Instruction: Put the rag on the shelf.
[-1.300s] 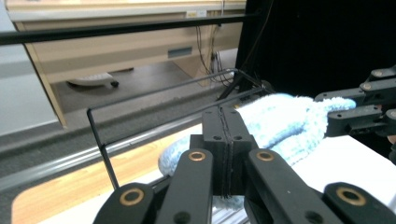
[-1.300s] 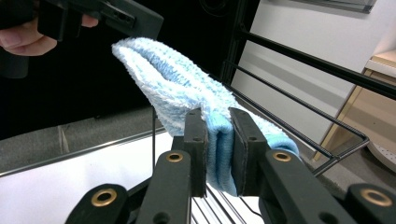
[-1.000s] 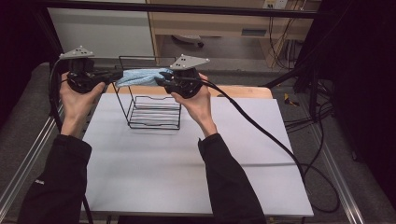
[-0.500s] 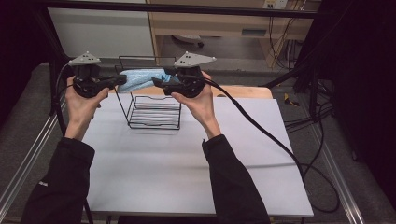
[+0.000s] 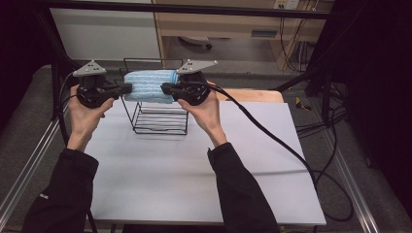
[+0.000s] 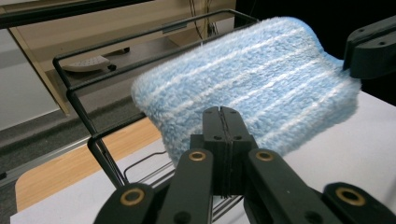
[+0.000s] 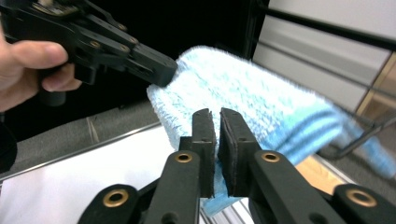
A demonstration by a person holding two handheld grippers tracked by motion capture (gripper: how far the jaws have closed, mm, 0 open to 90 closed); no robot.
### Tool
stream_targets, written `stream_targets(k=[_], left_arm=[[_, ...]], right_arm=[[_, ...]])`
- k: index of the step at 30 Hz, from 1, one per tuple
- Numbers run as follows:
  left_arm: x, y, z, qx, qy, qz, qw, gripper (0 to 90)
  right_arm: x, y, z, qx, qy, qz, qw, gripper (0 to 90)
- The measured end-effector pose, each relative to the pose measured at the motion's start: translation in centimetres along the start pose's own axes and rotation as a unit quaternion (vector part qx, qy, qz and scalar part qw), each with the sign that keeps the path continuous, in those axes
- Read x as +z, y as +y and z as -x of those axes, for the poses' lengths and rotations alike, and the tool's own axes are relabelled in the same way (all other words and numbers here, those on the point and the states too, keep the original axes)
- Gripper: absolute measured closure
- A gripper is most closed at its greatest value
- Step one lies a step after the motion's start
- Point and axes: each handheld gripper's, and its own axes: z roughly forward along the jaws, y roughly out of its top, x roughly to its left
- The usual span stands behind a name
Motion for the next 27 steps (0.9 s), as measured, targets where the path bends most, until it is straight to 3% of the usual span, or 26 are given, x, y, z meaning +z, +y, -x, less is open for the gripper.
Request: stream_targets(k=[7, 22, 27], left_arm=[[0.6, -0.7, 0.1, 0.0, 0.0, -0.001, 1.0, 90.0], [2.5, -1.1, -0.2, -0.004, 0.02, 0.005, 0.9998, 90.0], [2.4, -1.2, -0.2, -0.002, 0.021, 0.006, 0.9998, 90.0]], right_arm=[[0.8, -1.3, 0.4, 0.009, -0.012, -0.015, 0.9998, 90.0], [1.8, -3.5, 1.3, 0.009, -0.045, 0.008, 0.9989, 89.9], [1.9, -3.5, 1.4, 0.012, -0.043, 0.009, 0.999, 87.5]])
